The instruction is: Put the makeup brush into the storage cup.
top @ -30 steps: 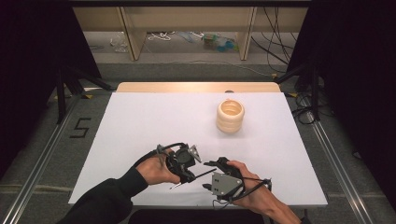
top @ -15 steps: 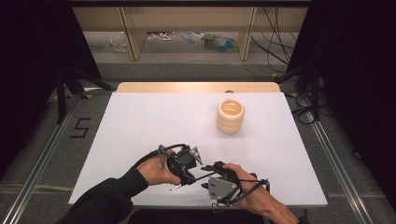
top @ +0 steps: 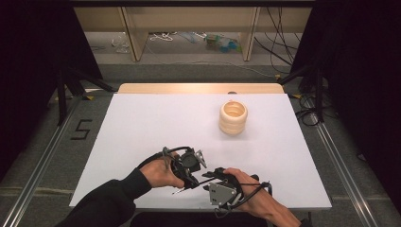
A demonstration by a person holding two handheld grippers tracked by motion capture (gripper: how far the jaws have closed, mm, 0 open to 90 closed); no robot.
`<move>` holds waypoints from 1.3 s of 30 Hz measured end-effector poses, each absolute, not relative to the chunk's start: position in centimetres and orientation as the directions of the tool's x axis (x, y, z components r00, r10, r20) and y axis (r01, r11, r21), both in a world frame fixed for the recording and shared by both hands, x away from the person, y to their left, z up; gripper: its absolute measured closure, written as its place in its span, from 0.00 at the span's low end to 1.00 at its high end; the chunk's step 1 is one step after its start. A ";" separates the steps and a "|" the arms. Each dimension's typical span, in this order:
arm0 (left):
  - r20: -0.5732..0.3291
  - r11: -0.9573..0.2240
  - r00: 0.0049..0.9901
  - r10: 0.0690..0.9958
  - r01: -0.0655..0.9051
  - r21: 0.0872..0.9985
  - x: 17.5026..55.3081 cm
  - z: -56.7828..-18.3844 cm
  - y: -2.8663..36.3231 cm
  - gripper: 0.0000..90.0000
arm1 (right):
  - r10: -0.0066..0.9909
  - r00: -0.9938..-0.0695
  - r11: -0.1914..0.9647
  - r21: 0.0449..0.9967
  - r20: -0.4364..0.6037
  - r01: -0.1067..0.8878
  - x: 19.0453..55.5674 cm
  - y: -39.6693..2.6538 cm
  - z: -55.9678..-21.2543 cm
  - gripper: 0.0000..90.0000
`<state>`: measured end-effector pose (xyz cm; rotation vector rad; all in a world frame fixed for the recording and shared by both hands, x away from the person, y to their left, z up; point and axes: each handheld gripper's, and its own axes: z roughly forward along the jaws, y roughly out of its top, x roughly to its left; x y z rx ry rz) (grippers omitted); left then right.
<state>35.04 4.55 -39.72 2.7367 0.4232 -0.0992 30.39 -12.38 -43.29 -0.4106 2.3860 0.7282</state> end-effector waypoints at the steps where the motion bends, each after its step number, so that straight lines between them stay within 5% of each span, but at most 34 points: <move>1: -0.124 -0.888 0.953 0.277 0.303 0.346 35.0 -39.7 4.5 0.95 | -0.117 -0.771 0.800 0.401 -0.626 -0.447 30.4 -12.4 -43.3 0.71; 16: -0.136 -0.893 0.952 0.274 0.305 0.332 35.1 -39.8 4.3 0.95 | -0.197 -0.726 0.778 0.346 -0.658 -0.524 30.3 -12.0 -43.4 0.79; 39: -0.150 -0.894 0.950 0.275 0.310 0.325 35.1 -39.8 3.9 0.95 | -0.195 -0.734 0.816 0.308 -0.650 -0.489 29.7 -12.0 -43.5 0.86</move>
